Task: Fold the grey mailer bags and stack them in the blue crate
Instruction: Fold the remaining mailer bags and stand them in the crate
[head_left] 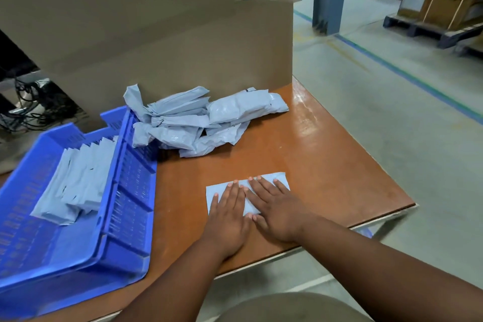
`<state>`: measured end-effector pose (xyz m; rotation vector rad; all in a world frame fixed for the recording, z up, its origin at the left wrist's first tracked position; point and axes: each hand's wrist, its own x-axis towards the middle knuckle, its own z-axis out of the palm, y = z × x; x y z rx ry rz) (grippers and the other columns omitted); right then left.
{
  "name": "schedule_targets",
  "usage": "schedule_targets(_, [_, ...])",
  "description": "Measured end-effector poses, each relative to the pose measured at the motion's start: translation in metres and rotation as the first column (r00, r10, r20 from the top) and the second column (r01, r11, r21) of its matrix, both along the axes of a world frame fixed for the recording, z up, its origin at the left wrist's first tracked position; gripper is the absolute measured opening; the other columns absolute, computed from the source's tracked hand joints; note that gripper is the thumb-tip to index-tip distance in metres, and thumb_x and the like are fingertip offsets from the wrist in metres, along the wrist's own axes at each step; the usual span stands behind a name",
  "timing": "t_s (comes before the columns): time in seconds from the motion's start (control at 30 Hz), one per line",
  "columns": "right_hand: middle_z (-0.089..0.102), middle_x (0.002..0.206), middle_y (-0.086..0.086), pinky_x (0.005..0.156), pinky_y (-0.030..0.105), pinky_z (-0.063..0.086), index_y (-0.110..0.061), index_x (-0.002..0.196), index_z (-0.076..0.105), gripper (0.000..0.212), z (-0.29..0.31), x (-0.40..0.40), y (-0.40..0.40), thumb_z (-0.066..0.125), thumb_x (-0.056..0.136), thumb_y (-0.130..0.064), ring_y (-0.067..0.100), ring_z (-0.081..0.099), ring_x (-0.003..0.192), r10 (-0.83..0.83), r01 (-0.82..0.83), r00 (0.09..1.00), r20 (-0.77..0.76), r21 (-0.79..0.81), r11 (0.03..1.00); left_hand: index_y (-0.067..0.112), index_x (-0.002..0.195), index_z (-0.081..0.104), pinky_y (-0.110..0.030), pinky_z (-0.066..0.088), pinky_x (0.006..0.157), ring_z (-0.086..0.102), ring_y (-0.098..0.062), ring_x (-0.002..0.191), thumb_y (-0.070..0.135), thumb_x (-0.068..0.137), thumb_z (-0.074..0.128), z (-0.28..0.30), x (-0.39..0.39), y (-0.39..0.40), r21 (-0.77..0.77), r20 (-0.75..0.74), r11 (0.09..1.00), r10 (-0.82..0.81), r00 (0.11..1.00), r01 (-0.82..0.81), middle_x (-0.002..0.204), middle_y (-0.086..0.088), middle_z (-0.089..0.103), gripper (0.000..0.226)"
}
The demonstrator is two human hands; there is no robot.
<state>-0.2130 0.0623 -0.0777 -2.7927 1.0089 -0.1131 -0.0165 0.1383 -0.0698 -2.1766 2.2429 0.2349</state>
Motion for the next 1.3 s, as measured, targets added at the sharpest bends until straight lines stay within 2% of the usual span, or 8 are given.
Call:
schedule_targets(0.13, [-0.011, 0.177, -0.003, 0.131, 0.051, -0.006, -0.038, 0.169, -0.002, 0.078, 0.002, -0.022, -0.004, 0.012, 0.102, -0.075, 0.021, -0.010, 0.164, -0.059, 0.062, 0.996, -0.074, 0.027, 0.998, 0.025, 0.170, -0.004, -0.054, 0.003, 0.132, -0.014, -0.012, 0.163, 0.069, 0.100, 0.008, -0.010, 0.049, 0.021, 0.017, 0.010, 0.997, 0.078, 0.997, -0.078, 0.177, 0.009, -0.014, 0.084])
schedule_targets(0.3, [0.006, 0.178, 0.001, 0.131, 0.053, 0.006, -0.026, 0.170, 0.008, 0.075, 0.019, -0.043, -0.025, 0.013, 0.107, -0.067, 0.021, 0.004, 0.164, -0.290, 0.302, 0.949, -0.126, 0.091, 0.949, 0.022, 0.171, 0.006, -0.054, 0.000, 0.132, -0.013, -0.016, 0.163, 0.074, 0.100, 0.006, 0.006, 0.096, 0.032, 0.038, 0.055, 0.969, 0.242, 0.969, -0.245, 0.178, 0.003, -0.011, 0.088])
schedule_targets(0.4, [0.013, 0.177, 0.007, 0.132, 0.052, 0.009, -0.018, 0.169, 0.017, 0.069, 0.033, -0.022, -0.028, 0.022, 0.111, -0.055, 0.026, 0.008, 0.164, -0.258, 0.260, 0.964, -0.060, 0.024, 0.965, 0.018, 0.169, 0.018, -0.052, 0.009, 0.132, 0.000, -0.020, 0.165, 0.059, 0.104, 0.013, 0.016, 0.070, 0.010, -0.111, -0.017, 0.979, 0.169, 0.985, -0.170, 0.179, -0.004, 0.004, 0.077])
schedule_targets(0.57, [0.011, 0.178, 0.008, 0.131, 0.053, 0.006, -0.017, 0.169, 0.019, 0.069, 0.029, 0.024, -0.023, 0.026, 0.105, -0.043, 0.025, 0.004, 0.164, -0.186, 0.187, 0.982, -0.037, 0.026, 0.982, 0.012, 0.168, 0.024, -0.048, 0.018, 0.131, 0.007, -0.023, 0.164, 0.045, 0.102, 0.016, 0.018, 0.003, -0.044, -0.114, -0.085, 0.989, -0.101, 0.991, 0.091, 0.177, -0.008, 0.012, 0.074])
schedule_targets(0.77, [-0.005, 0.179, 0.001, 0.131, 0.050, -0.001, -0.034, 0.170, -0.001, 0.087, 0.011, -0.023, -0.047, 0.009, 0.097, -0.080, 0.022, -0.007, 0.164, -0.331, 0.348, 0.930, -0.159, 0.096, 0.933, 0.027, 0.170, 0.002, -0.048, -0.001, 0.132, -0.008, -0.013, 0.163, 0.067, 0.106, 0.022, -0.005, 0.026, -0.054, 0.052, -0.051, 0.999, -0.002, 0.999, 0.004, 0.178, 0.005, -0.005, 0.079])
schedule_targets(1.03, [-0.002, 0.178, 0.006, 0.131, 0.056, 0.000, -0.024, 0.170, 0.013, 0.076, 0.019, -0.050, -0.047, 0.015, 0.107, -0.067, 0.026, -0.009, 0.164, -0.464, 0.472, 0.882, -0.088, 0.130, 0.872, 0.022, 0.169, 0.014, -0.052, 0.006, 0.132, -0.003, -0.018, 0.164, 0.072, 0.103, 0.018, 0.018, 0.052, -0.048, 0.036, -0.024, 0.996, 0.087, 0.996, -0.086, 0.179, 0.001, 0.001, 0.083])
schedule_targets(1.17, [0.024, 0.173, 0.011, 0.131, 0.055, 0.012, -0.023, 0.155, 0.047, 0.054, 0.028, -0.037, -0.030, 0.044, 0.106, -0.044, 0.032, 0.018, 0.161, -0.365, 0.365, 0.924, 0.115, 0.014, 0.931, 0.022, 0.168, 0.020, -0.049, 0.013, 0.131, 0.012, -0.021, 0.163, 0.059, 0.104, 0.047, 0.047, 0.017, -0.085, 0.051, -0.057, 0.984, -0.169, 0.984, 0.172, 0.176, -0.003, 0.020, 0.079])
schedule_targets(1.3, [0.061, 0.141, 0.007, 0.111, 0.049, 0.044, -0.022, 0.116, 0.072, 0.028, 0.029, -0.030, -0.008, 0.057, 0.094, -0.029, 0.035, 0.057, 0.127, -0.281, 0.333, 0.873, 0.399, -0.067, 0.940, 0.027, 0.144, 0.046, -0.048, 0.048, 0.106, 0.055, -0.031, 0.132, 0.051, 0.084, 0.073, 0.065, -0.018, -0.120, 0.151, -0.048, 0.972, -0.175, 0.983, 0.180, 0.144, -0.004, 0.059, 0.070])
